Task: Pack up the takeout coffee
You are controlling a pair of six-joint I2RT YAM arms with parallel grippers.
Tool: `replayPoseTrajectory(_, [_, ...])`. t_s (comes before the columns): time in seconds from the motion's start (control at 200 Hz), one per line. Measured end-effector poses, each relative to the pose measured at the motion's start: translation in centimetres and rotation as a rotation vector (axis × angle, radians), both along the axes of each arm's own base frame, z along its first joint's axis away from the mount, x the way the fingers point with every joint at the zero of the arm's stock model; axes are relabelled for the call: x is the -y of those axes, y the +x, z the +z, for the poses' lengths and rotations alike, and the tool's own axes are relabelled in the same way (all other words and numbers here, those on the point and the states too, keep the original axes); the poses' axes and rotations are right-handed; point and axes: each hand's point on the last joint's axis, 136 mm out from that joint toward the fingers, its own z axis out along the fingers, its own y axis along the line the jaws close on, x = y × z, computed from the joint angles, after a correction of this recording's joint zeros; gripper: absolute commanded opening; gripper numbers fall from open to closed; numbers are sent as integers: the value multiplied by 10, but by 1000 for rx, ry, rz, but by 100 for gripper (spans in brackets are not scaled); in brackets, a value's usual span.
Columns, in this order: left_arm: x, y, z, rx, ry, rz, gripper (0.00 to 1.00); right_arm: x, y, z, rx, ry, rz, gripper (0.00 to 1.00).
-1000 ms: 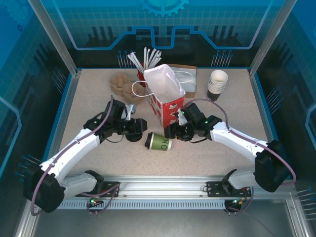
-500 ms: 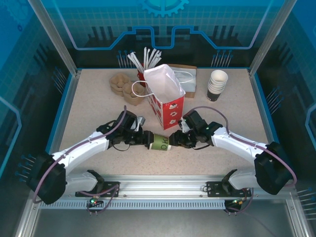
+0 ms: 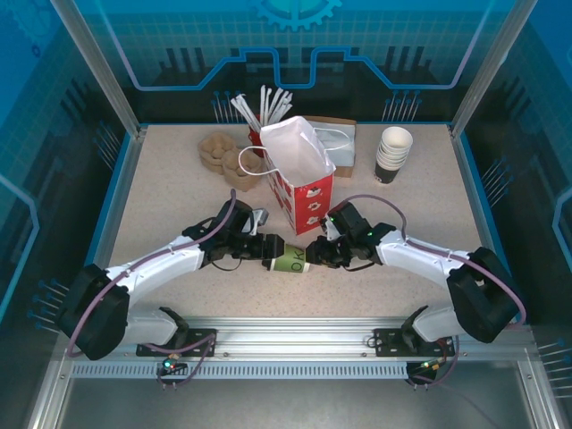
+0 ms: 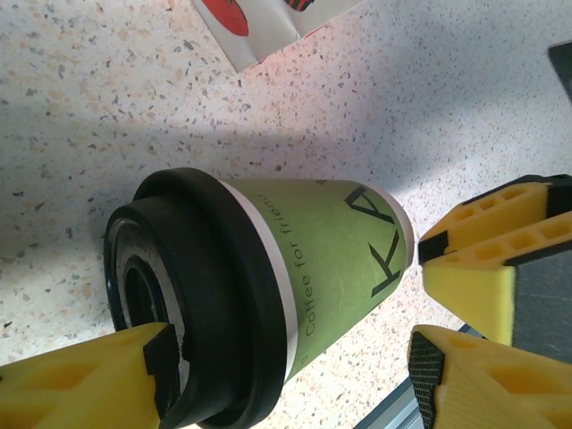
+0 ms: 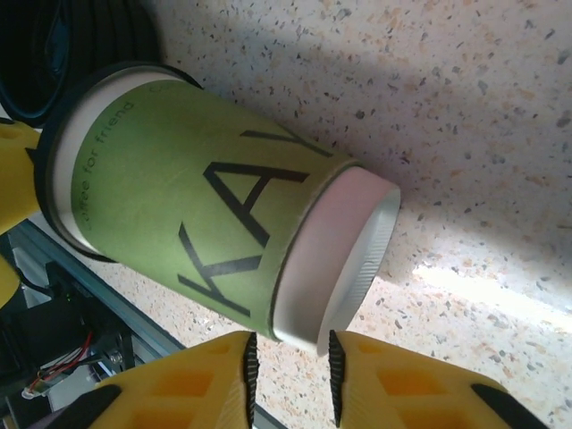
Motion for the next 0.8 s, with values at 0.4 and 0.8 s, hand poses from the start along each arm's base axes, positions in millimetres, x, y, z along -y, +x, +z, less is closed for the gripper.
replayPoseTrajectory(0.4, [9, -7, 3, 9, -10, -32, 69, 4, 5, -9, 2, 15, -34, 22])
replayPoseTrajectory(0.8, [18, -9, 17, 26, 2, -34, 69, 10, 11, -11, 1, 33, -77, 21])
